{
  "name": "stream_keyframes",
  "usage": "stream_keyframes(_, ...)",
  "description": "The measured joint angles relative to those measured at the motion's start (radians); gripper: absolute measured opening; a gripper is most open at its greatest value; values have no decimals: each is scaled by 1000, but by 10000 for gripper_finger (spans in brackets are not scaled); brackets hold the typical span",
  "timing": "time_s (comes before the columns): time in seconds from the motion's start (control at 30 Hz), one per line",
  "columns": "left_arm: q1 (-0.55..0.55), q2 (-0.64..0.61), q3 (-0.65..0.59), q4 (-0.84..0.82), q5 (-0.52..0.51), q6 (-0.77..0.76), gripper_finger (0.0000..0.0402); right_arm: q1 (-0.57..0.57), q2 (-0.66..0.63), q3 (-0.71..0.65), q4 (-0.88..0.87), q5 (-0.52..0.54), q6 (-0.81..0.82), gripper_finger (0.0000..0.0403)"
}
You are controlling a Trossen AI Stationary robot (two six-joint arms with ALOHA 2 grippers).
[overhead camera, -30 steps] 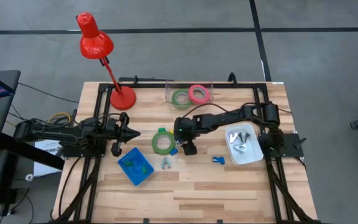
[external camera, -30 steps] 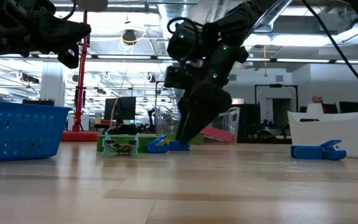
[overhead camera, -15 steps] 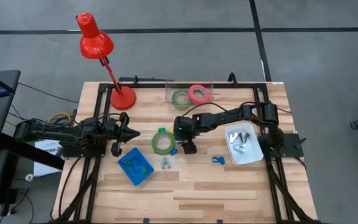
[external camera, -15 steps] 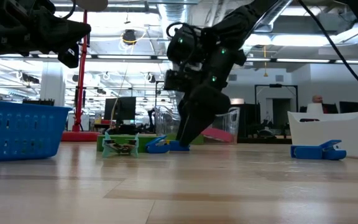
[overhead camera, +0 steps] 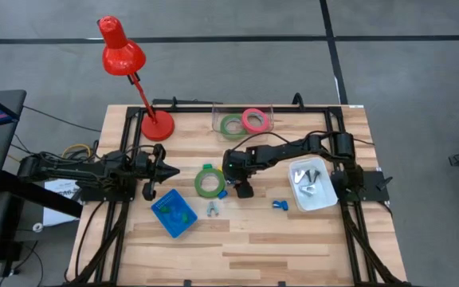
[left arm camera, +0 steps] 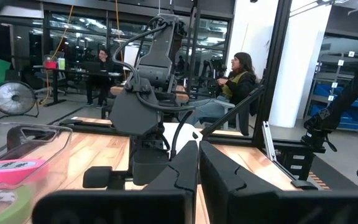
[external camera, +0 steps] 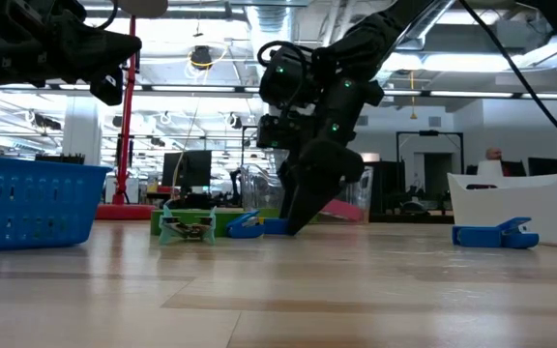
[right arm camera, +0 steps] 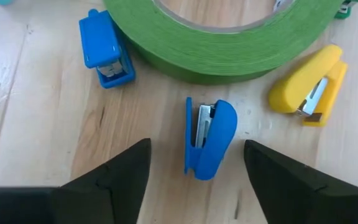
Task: Pick and place Stapler, Stapler remover, tape
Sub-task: Put the top blue stapler into the blue bin
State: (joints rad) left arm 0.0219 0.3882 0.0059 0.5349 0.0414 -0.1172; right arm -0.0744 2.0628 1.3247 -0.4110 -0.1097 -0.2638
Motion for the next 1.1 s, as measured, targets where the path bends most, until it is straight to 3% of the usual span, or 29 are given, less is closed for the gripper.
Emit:
stream_keyframes(0.53, 0, 0, 0, 6, 0, 0, 8, 0, -1, -2, -2, 1, 1, 126)
stream_keyframes(1.1, 0, 0, 0, 6, 0, 0, 8, 0, -30, -4, -4, 6, -5, 90)
